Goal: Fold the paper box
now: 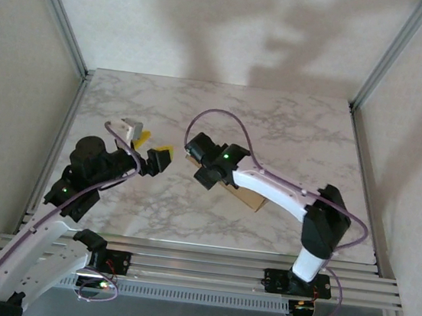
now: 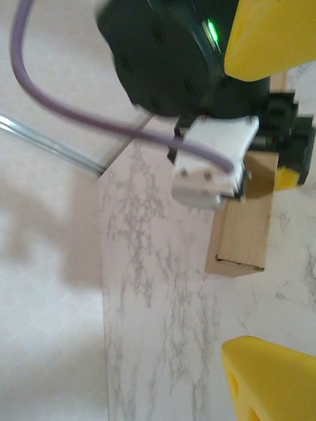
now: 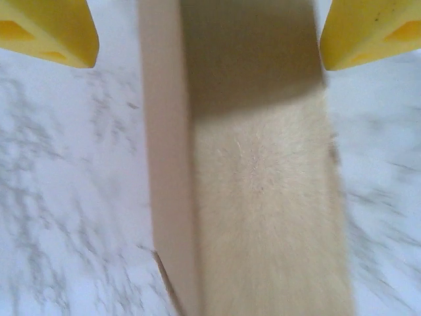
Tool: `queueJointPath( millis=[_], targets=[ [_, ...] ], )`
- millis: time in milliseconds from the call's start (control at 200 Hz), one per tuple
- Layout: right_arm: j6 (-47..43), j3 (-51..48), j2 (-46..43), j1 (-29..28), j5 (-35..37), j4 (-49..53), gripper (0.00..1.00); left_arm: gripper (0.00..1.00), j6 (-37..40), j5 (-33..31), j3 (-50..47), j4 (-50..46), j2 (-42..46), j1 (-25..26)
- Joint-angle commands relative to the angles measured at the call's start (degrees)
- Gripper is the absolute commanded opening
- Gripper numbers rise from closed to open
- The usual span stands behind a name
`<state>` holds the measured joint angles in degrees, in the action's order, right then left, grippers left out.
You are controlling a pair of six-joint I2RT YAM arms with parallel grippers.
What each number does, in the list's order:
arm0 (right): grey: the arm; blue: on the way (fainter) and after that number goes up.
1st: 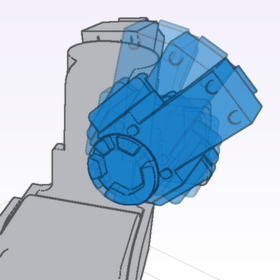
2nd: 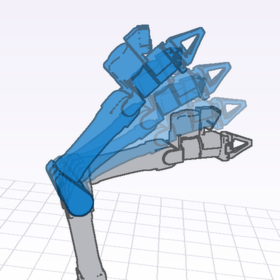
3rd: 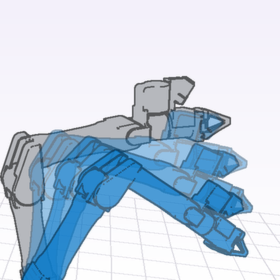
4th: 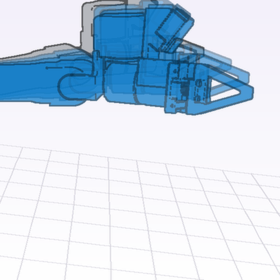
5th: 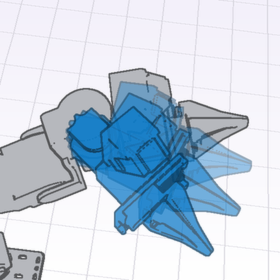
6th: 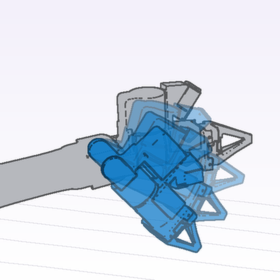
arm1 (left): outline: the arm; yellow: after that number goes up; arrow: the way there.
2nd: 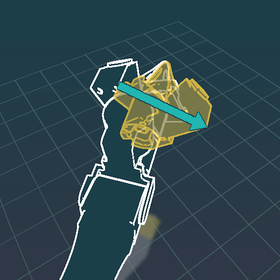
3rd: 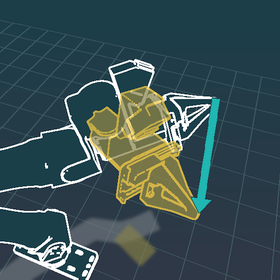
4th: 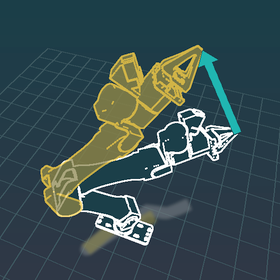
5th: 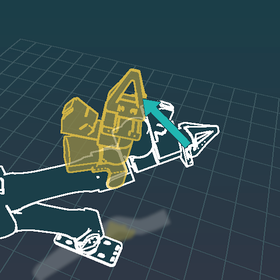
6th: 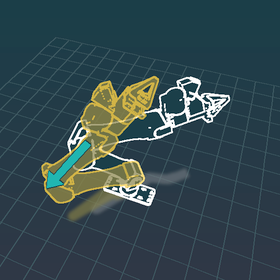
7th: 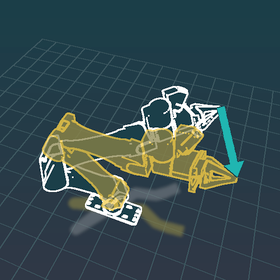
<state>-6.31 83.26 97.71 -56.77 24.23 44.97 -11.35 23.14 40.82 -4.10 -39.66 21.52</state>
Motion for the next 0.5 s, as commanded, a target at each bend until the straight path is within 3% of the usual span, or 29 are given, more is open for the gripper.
queueJointPath(
  millis=[0,125,240,325,496],
  targets=[
    [6.29,0.3,-6.71,-0.52,-14.53,0.08,0.91,0.99,-1.73,-4.14,-1.76,0.78,0.92,-0.51],
    [11.13,-3.32,-11.68,0.79,-25.5,-3.65,0.98,1.0,-3.26,-4.18,-2.87,2.02,-0.5,-0.51],
    [15.92,-7.98,-16.06,3.6,-29.11,-9.04,0.99,1.0,-5.6,-4.26,-4.87,4.76,-1.54,-0.52],
    [18.49,-12.31,-19.24,6.46,-25.58,-12.83,0.99,1.0,-6.88,-6.18,-6.37,7.73,-1.46,-0.51],
    [21.36,-20.87,-25.84,12.01,-14.47,-18.87,0.99,1.0,-6.04,-17.83,-7.31,8.32,-3.21,-0.51]
  ],
)
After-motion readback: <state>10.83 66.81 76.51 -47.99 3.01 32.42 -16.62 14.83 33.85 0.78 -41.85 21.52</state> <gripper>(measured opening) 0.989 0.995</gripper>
